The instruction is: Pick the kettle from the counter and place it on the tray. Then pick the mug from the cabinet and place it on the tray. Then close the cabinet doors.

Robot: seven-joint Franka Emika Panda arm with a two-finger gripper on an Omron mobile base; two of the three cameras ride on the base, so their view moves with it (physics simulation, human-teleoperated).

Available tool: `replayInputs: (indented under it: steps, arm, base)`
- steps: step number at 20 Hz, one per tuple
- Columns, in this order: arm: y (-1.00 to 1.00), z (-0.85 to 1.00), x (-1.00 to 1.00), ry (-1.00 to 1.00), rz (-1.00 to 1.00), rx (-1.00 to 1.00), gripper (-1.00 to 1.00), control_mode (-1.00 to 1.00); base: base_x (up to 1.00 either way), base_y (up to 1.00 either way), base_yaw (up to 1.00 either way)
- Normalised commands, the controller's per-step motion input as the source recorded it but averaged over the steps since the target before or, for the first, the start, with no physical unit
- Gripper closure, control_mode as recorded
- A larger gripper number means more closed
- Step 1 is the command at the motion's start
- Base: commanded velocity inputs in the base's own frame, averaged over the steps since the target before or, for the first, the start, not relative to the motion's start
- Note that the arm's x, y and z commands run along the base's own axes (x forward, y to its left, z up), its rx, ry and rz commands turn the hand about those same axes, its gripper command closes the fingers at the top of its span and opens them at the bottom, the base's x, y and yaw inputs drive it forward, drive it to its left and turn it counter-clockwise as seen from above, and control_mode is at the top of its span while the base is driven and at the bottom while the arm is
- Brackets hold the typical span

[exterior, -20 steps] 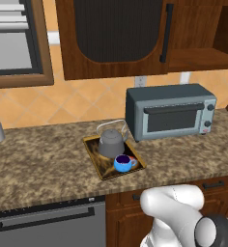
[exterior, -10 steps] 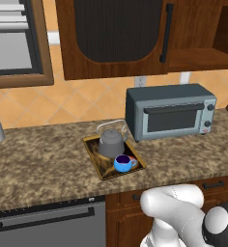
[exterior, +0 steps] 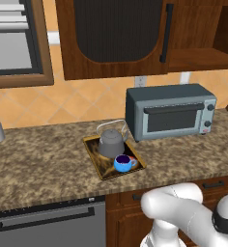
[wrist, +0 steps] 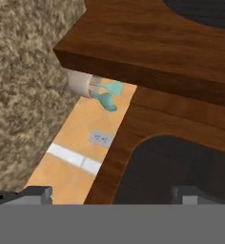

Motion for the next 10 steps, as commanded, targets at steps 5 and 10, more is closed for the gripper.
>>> replayInputs:
  steps: [5, 10]
  arm:
    - [-0.41, -0.01, 0.51, 0.0, 0.14, 0.03, -1.0, -1.0]
    - [-0.32, -0.09, 0.39, 0.0, 0.15, 0.03, -1.0, -1.0]
  base:
    - [0.0, 0.0, 0.0]
    - [0.0, 0.0, 0.0]
